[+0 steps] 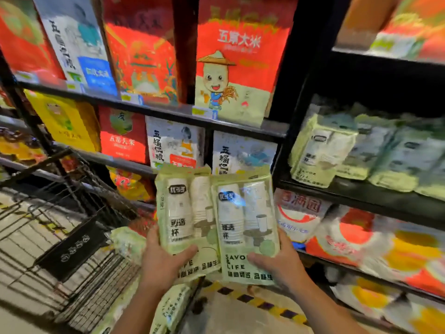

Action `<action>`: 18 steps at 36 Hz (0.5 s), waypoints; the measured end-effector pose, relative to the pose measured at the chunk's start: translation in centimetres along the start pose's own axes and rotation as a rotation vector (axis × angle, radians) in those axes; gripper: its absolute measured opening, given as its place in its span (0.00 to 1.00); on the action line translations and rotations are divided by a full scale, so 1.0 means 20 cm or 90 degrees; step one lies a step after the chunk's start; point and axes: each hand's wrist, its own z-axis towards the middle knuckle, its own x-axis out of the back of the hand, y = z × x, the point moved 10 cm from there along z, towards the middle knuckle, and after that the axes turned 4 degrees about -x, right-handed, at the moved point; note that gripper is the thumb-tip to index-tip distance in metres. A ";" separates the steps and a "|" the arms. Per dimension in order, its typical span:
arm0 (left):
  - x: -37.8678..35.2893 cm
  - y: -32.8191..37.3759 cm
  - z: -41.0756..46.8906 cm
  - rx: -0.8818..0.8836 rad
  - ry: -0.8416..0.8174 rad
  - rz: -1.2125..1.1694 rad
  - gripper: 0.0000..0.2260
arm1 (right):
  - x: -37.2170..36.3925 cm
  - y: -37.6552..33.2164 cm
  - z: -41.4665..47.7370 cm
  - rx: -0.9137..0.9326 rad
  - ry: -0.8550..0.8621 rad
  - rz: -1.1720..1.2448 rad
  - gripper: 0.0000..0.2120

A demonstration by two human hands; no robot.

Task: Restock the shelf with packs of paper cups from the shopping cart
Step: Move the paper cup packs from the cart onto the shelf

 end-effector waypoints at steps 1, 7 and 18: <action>-0.08 0.04 0.00 -0.006 -0.018 -0.001 0.47 | 0.09 0.01 -0.02 -0.007 0.008 0.014 0.38; -0.72 0.26 -0.07 -0.047 -0.131 0.035 0.45 | 0.72 0.15 -0.18 -0.023 0.102 0.064 0.50; -1.86 0.63 -0.50 -0.094 -0.252 0.001 0.45 | 1.89 0.48 -0.44 -0.039 0.232 0.050 0.38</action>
